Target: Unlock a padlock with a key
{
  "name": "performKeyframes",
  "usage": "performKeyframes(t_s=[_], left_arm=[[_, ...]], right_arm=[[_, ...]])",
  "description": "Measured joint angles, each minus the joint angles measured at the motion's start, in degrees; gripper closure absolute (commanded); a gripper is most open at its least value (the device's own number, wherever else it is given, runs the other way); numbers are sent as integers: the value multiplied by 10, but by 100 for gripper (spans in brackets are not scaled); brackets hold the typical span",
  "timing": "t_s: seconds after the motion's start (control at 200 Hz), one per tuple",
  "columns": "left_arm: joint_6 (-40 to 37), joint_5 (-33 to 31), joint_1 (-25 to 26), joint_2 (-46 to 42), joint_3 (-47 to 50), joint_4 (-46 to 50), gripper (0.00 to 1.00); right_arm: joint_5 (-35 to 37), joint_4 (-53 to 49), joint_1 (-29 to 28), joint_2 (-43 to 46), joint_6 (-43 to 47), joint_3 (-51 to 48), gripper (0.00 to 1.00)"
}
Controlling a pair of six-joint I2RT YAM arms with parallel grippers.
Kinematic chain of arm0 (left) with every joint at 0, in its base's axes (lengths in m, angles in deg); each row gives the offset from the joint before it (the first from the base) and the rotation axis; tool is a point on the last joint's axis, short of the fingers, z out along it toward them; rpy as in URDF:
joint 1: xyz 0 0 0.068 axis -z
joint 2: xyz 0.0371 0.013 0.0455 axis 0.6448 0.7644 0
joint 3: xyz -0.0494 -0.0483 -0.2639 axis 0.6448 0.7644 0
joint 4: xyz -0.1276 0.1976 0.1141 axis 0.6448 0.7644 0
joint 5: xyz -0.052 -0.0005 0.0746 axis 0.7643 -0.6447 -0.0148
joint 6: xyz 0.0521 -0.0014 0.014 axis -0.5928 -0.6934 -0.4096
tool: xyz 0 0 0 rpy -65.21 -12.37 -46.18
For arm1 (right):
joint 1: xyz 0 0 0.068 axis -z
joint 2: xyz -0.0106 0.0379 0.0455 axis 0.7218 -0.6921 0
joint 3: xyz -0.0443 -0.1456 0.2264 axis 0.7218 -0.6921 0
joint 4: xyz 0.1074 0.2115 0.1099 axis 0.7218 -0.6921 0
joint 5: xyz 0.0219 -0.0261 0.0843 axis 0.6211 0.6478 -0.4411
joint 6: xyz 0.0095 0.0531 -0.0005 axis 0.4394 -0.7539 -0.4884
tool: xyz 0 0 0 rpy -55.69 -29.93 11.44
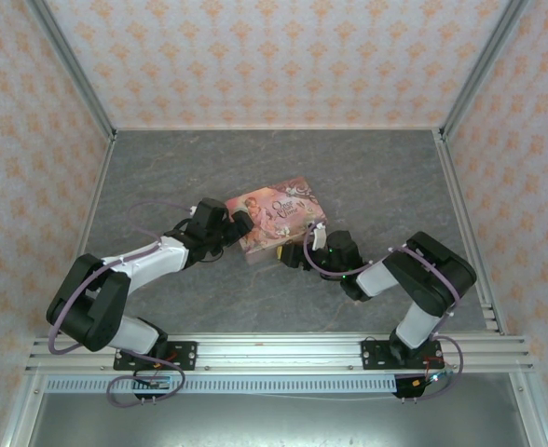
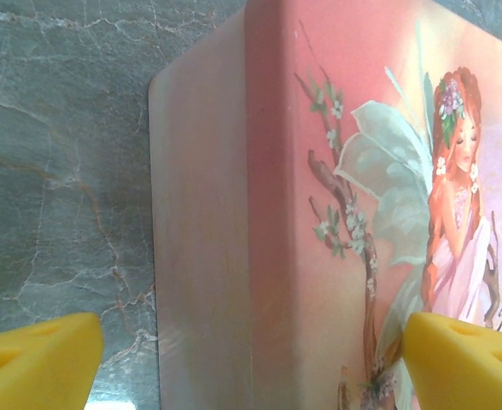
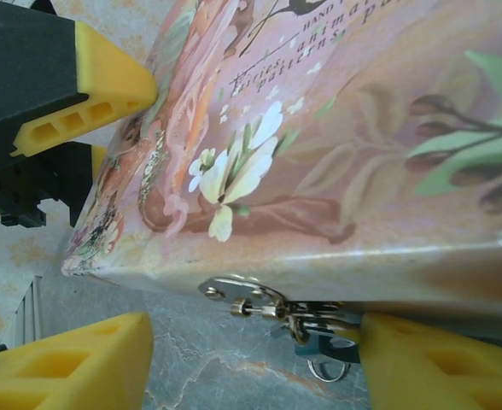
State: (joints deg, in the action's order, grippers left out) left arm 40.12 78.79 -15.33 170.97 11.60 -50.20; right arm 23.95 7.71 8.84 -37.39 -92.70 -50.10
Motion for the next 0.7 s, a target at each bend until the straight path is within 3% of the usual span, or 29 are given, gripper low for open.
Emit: performKeyframes(t_s=[0.701], left_arm=[[0,0,0,2,-1,0,10]], right_arm=[[3,-21,1,8,5,-1,60]])
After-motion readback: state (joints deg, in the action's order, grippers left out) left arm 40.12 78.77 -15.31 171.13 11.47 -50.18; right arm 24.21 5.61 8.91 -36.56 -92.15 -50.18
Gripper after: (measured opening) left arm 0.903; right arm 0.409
